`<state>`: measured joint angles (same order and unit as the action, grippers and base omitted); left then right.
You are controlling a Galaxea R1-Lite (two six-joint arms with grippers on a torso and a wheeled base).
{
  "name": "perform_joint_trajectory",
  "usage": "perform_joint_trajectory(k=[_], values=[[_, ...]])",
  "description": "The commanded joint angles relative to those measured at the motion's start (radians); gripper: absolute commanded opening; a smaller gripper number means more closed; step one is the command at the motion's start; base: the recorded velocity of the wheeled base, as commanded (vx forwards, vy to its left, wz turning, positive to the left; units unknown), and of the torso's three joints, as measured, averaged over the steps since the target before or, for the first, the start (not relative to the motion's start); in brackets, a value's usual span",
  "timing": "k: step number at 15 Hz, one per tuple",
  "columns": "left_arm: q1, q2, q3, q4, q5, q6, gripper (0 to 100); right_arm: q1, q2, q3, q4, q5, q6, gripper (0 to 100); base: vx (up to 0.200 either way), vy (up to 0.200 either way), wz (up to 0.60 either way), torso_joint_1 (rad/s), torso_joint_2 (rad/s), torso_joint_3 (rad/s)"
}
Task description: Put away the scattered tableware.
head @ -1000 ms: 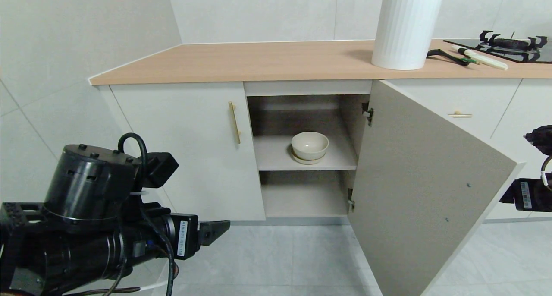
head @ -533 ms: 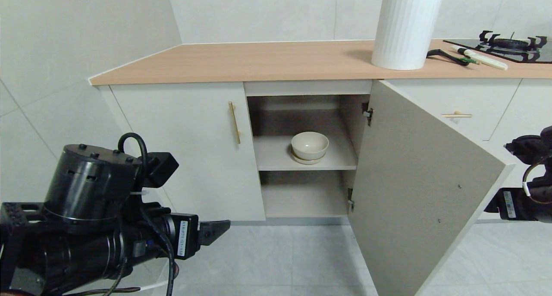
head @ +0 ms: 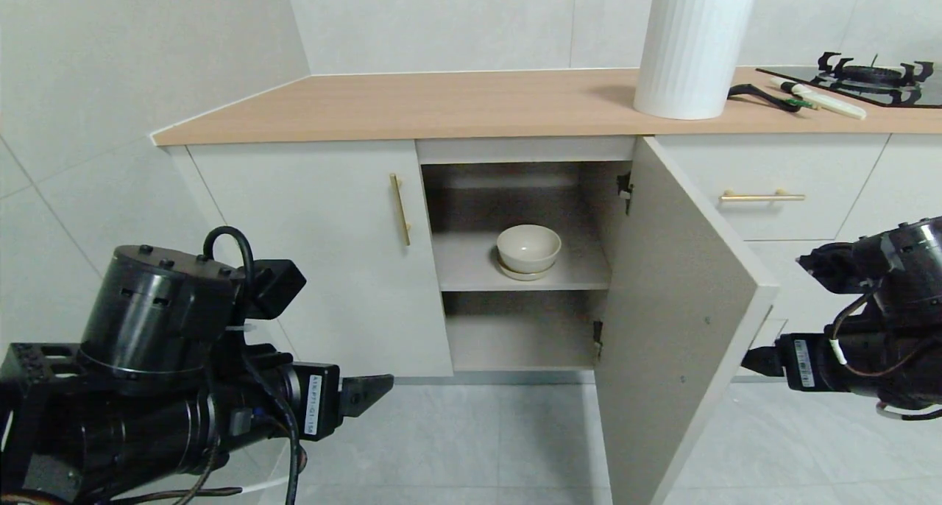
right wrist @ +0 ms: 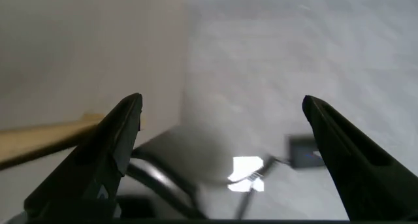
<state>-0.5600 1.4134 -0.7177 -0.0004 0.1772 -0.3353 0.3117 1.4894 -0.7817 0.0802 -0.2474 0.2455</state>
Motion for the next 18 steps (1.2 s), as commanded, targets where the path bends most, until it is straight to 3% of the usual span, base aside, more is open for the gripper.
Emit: perform_joint_trajectory(k=[1,2,5,10,14,18], values=[[0.0,0.002,0.0,0.0,0.001,-0.001,100,0.072,0.043,0.019,-0.042,-0.003,0.034,100,0.0,0.0,0.0,0.0,0.0,0.0],[0.0,0.002,0.0,0.0,0.001,-0.001,100,0.072,0.043,0.019,-0.042,-0.003,0.034,100,0.0,0.0,0.0,0.0,0.0,0.0],[0.0,0.002,-0.003,0.0,0.001,-0.001,100,0.168,0.144,0.062,-0.231,-0.006,0.149,100,0.0,0.0,0.0,0.0,0.0,0.0],[0.0,-0.001,-0.006,0.0,0.001,-0.002,100,0.187,0.215,0.07,-0.344,0.011,0.201,100,0.0,0.0,0.0,0.0,0.0,0.0],[0.005,-0.036,-0.023,0.002,0.005,-0.004,100,0.195,0.299,0.053,-0.517,0.019,0.182,100,0.0,0.0,0.0,0.0,0.0,0.0],[0.005,-0.04,-0.025,0.002,0.005,-0.004,100,0.205,0.367,-0.068,-0.516,0.054,0.06,100,0.0,0.0,0.0,0.0,0.0,0.0]])
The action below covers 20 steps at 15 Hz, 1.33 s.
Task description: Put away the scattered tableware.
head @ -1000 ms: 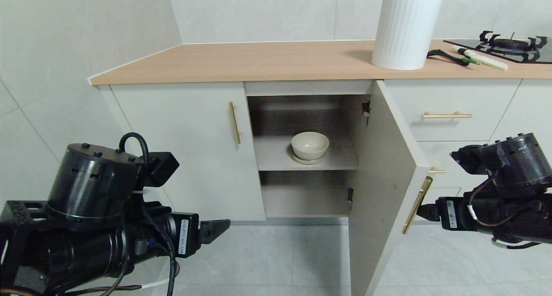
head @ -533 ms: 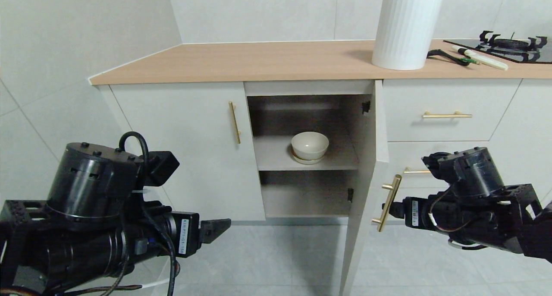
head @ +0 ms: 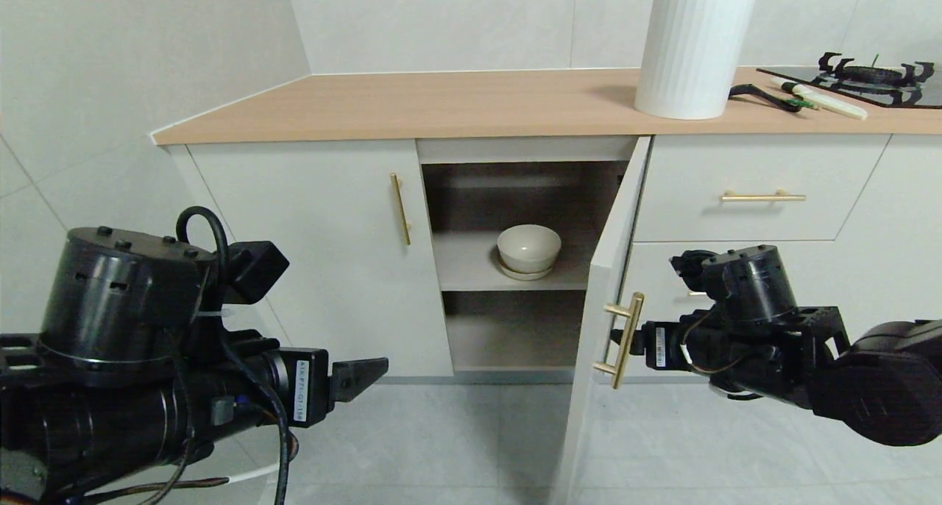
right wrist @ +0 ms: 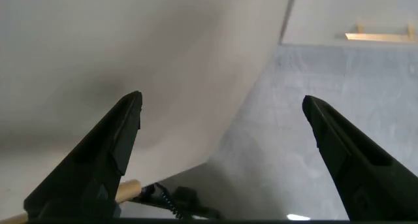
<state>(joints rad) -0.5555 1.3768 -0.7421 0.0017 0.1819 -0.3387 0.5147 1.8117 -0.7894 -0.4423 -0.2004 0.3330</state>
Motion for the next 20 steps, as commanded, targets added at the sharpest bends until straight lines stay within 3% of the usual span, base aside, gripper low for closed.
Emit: perform_joint_trajectory(k=[1,4,9,17,20], values=[[0.0,-0.004,0.001,0.0,0.001,0.0,100,0.002,0.08,-0.119,0.016,0.015,-0.06,100,0.0,0.0,0.0,0.0,0.0,0.0],[0.0,0.002,0.001,0.0,0.001,0.001,100,0.004,0.173,-0.157,-0.003,0.015,-0.055,100,0.0,0.0,0.0,0.0,0.0,0.0],[-0.001,0.018,0.007,0.0,0.001,0.001,100,-0.004,0.29,-0.165,-0.246,0.004,-0.012,100,0.0,0.0,0.0,0.0,0.0,0.0],[0.0,0.025,0.006,0.0,0.002,0.001,100,-0.021,0.34,-0.263,-0.265,-0.002,0.12,100,0.0,0.0,0.0,0.0,0.0,0.0],[0.0,0.025,0.004,0.001,0.002,0.001,100,-0.019,0.37,-0.294,-0.266,-0.033,0.144,100,0.2,0.0,0.0,-0.006,0.0,0.002]])
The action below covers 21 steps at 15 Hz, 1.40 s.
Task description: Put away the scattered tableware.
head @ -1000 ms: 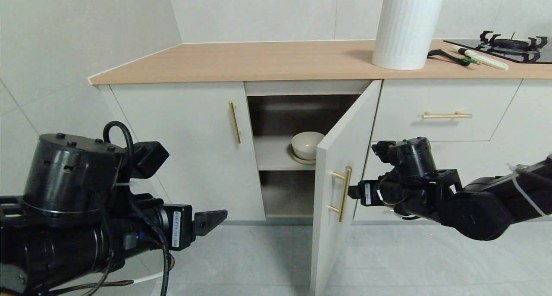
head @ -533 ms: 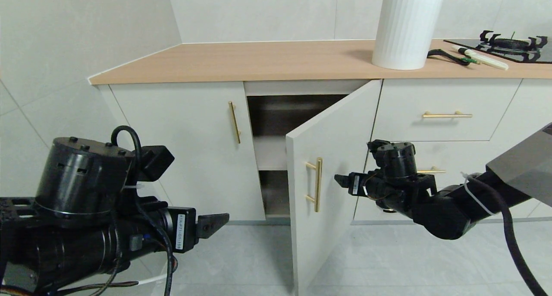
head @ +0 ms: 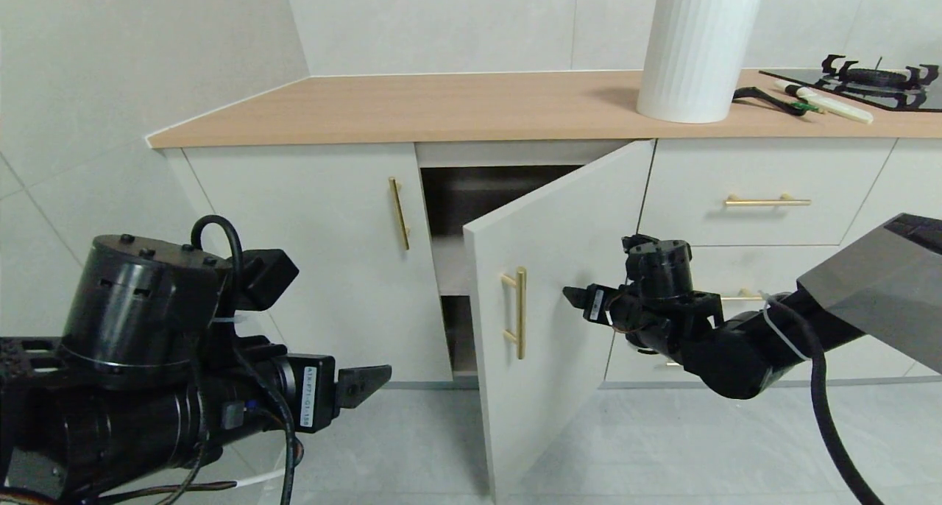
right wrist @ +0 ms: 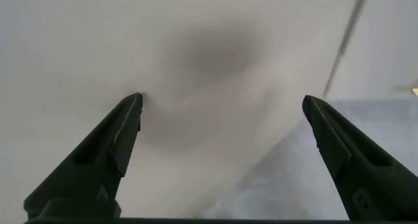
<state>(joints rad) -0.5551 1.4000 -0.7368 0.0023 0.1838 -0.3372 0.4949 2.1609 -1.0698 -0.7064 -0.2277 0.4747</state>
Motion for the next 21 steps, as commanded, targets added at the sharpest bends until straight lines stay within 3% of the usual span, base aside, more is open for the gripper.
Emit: perform_joint_trajectory(k=[1,3,13,18,21], values=[[0.0,0.002,0.0,-0.001,0.0,0.0,100,0.001,0.022,-0.018,-0.004,-0.007,0.009,100,0.2,0.0,0.0,0.002,-0.01,-0.002],[0.0,0.004,0.0,-0.002,0.0,0.0,100,0.001,0.02,-0.021,-0.002,-0.007,0.03,100,0.2,0.0,0.0,0.01,0.0,0.002],[0.0,0.004,0.002,-0.004,0.0,0.0,100,-0.012,0.05,-0.104,0.001,-0.035,0.147,100,0.0,0.0,0.0,0.0,0.0,0.0],[0.0,0.004,0.0,-0.004,0.0,0.001,100,-0.038,0.085,-0.183,0.005,-0.098,0.191,100,0.0,0.0,0.0,0.0,0.0,0.0],[0.0,0.005,0.0,-0.002,0.0,0.001,100,-0.045,0.145,-0.266,0.005,-0.196,0.191,100,0.0,0.0,0.0,0.0,0.0,0.0]])
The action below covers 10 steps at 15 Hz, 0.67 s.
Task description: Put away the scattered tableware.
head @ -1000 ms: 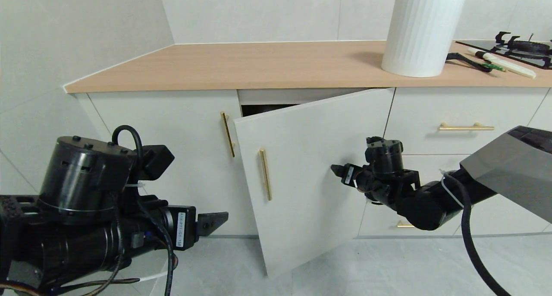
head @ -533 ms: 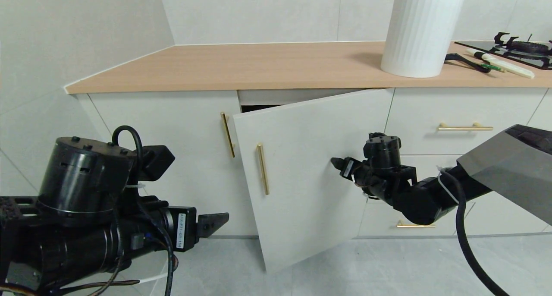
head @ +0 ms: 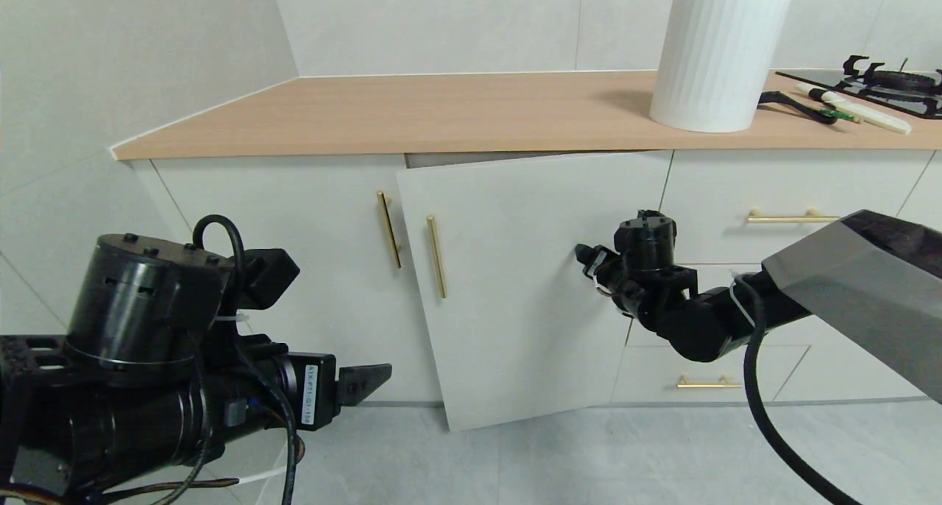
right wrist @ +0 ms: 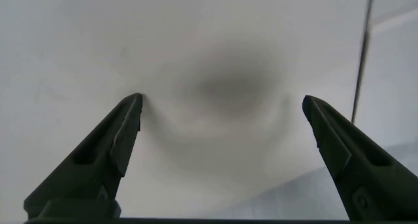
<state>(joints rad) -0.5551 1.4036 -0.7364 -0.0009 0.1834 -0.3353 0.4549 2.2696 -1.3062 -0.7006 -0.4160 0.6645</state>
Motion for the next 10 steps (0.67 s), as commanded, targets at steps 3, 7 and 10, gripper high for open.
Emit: perform_joint_trajectory(k=[3,7,10], values=[[0.0,0.002,0.0,0.001,0.001,-0.001,100,-0.022,0.079,-0.102,0.004,-0.083,-0.002,100,0.0,0.0,0.0,0.0,0.0,0.0],[0.0,0.009,0.0,0.001,0.001,-0.001,100,-0.03,0.1,-0.131,0.004,-0.11,-0.003,100,0.0,0.0,0.0,0.0,0.0,0.0],[0.0,0.008,0.0,0.001,0.001,-0.001,100,-0.039,0.077,-0.108,0.004,-0.101,-0.005,100,0.0,0.0,0.0,0.0,0.0,0.0]])
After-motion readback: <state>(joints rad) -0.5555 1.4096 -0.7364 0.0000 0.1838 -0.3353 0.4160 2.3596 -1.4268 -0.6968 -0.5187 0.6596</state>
